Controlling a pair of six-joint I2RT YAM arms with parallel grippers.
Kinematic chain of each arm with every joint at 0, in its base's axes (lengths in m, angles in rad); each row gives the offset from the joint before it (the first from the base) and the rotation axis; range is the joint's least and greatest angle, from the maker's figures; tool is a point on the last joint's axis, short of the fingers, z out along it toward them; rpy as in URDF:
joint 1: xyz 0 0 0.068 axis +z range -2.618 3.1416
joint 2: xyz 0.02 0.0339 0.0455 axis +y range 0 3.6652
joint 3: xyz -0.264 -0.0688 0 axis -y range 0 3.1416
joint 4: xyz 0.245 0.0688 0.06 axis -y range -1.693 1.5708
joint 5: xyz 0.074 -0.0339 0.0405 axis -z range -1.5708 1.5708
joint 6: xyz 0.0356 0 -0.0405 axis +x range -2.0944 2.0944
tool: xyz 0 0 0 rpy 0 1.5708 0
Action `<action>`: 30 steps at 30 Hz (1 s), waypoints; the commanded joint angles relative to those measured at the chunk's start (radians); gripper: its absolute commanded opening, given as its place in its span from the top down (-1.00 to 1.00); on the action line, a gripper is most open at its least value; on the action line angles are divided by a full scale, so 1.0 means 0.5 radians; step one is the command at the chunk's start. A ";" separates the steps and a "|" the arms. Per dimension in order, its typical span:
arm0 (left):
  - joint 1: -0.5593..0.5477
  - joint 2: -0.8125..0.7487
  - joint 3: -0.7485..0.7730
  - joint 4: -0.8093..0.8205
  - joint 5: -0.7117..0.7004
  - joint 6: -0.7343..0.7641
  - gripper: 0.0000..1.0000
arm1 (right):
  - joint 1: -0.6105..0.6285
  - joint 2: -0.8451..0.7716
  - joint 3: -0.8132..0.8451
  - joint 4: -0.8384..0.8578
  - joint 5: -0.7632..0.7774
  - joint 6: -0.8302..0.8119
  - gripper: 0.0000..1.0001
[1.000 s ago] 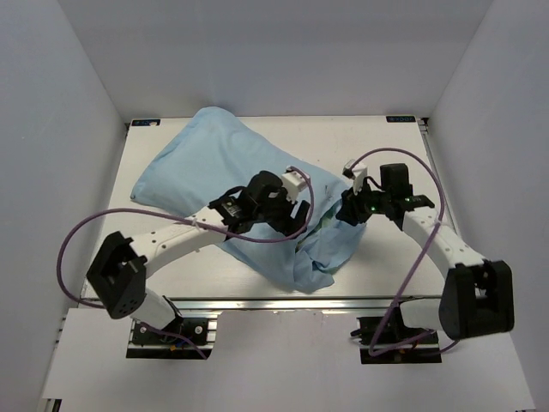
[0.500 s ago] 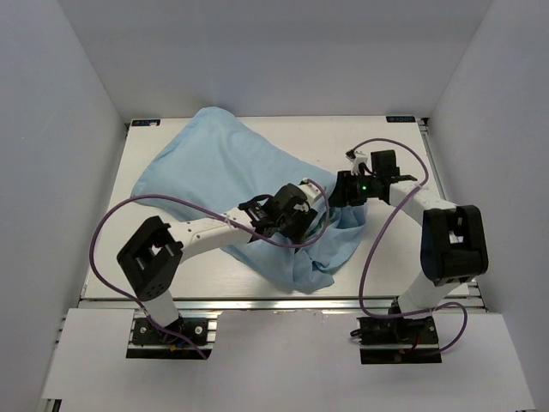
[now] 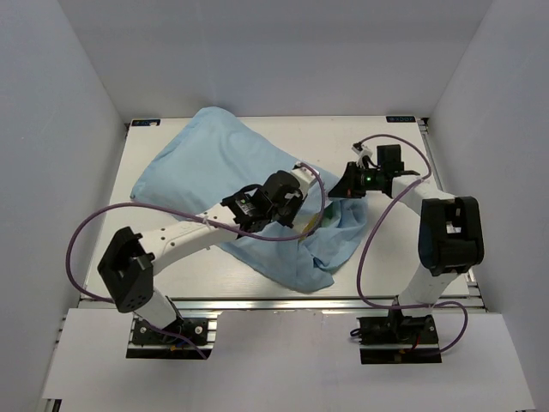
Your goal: Put the pillow into the pillowcase
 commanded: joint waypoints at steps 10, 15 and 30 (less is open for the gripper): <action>-0.004 -0.144 0.135 -0.034 1.012 -0.122 0.75 | -0.356 -0.606 0.122 -0.571 -0.445 -0.908 0.07; -0.068 -0.006 -0.159 0.269 1.380 -0.318 0.28 | -0.396 -0.723 0.085 -0.918 -0.584 -1.506 -0.20; -0.164 -0.734 -0.353 0.243 0.504 -0.364 -0.73 | -0.399 -1.419 -0.428 -0.785 -0.549 -2.291 -0.74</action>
